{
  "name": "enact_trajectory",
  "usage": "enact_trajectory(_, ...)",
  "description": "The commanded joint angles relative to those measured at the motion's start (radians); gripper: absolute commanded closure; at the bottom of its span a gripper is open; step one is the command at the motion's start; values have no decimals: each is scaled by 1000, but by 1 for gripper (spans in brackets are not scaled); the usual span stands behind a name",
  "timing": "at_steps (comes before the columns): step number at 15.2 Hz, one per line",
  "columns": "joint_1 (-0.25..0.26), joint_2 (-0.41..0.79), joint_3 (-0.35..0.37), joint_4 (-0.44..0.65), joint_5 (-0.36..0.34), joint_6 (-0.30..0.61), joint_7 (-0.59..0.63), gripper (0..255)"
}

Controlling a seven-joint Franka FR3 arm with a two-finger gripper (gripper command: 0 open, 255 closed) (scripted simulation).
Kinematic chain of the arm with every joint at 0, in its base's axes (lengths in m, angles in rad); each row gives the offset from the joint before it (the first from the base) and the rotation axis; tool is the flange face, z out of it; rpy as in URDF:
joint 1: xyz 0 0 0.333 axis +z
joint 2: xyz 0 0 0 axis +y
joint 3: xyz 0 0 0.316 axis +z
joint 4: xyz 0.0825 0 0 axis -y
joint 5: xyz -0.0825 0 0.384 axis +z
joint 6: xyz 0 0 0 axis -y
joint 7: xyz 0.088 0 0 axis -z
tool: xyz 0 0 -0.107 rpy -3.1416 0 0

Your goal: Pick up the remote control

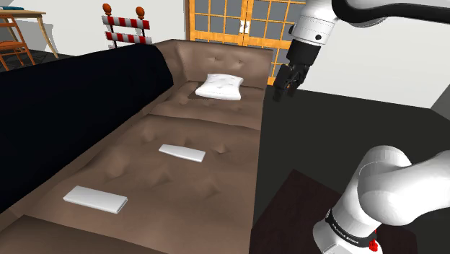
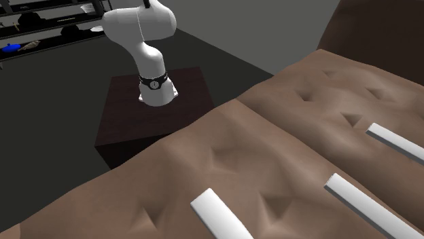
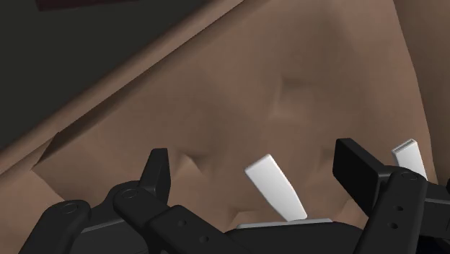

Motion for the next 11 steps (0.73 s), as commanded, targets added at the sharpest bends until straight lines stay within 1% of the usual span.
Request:
enact_trajectory(1,0,0,0,0,0,0,0,0)
enact_trajectory(6,28,152,4,-6,-5,145,-55,0)
enact_trajectory(11,55,322,11,21,-9,276,-107,0)
